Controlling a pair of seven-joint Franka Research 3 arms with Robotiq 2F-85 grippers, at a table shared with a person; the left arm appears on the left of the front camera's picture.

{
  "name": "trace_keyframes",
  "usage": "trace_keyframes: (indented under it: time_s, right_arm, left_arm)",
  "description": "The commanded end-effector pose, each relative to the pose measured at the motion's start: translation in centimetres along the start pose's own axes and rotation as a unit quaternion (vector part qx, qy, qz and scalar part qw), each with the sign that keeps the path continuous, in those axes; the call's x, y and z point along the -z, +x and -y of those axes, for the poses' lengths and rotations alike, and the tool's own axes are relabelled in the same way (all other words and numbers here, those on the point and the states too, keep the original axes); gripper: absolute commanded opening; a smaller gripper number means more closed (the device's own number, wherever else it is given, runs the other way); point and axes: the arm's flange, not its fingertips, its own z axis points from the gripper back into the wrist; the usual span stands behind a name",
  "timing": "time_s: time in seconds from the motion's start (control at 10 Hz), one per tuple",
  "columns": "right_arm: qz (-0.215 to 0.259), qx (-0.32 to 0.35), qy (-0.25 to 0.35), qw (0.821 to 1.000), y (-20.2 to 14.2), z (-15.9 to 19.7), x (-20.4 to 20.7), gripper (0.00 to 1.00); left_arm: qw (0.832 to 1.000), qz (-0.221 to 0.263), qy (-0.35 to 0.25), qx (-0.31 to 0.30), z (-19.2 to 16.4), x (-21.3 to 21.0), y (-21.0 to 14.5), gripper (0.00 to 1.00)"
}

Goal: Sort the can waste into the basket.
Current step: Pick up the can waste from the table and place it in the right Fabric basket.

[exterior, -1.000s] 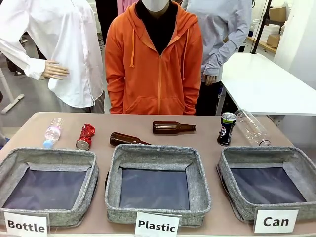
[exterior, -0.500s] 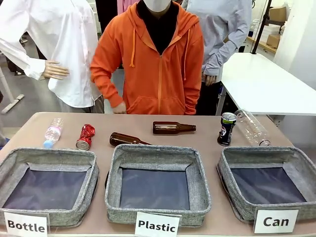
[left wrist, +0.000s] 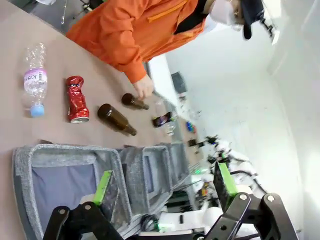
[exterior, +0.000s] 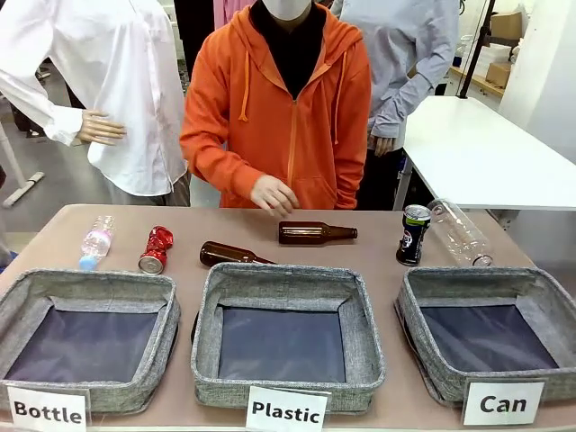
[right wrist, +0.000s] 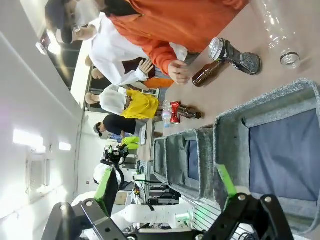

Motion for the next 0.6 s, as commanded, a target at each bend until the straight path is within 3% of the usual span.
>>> trace_keyframes:
  time_s: [0.0, 0.2, 0.5]
  right_arm:
    - [0.002, -0.012, 0.007, 1.000, 0.3, -0.1, -0.1, 1.00]
    - [0.002, -0.012, 0.007, 1.000, 0.3, -0.1, -0.1, 1.00]
    - [0.002, -0.012, 0.007, 1.000, 0.3, -0.1, -0.1, 1.00]
  left_arm:
    - [0.992, -0.074, 0.080, 0.070, 2.7, 4.6, 1.7, 1.00]
    - [0.980, -0.119, 0.132, 0.093, 3.6, 10.8, 4.4, 1.00]
    - [0.965, -0.123, 0.191, 0.129, 3.7, 19.7, 5.8, 1.00]
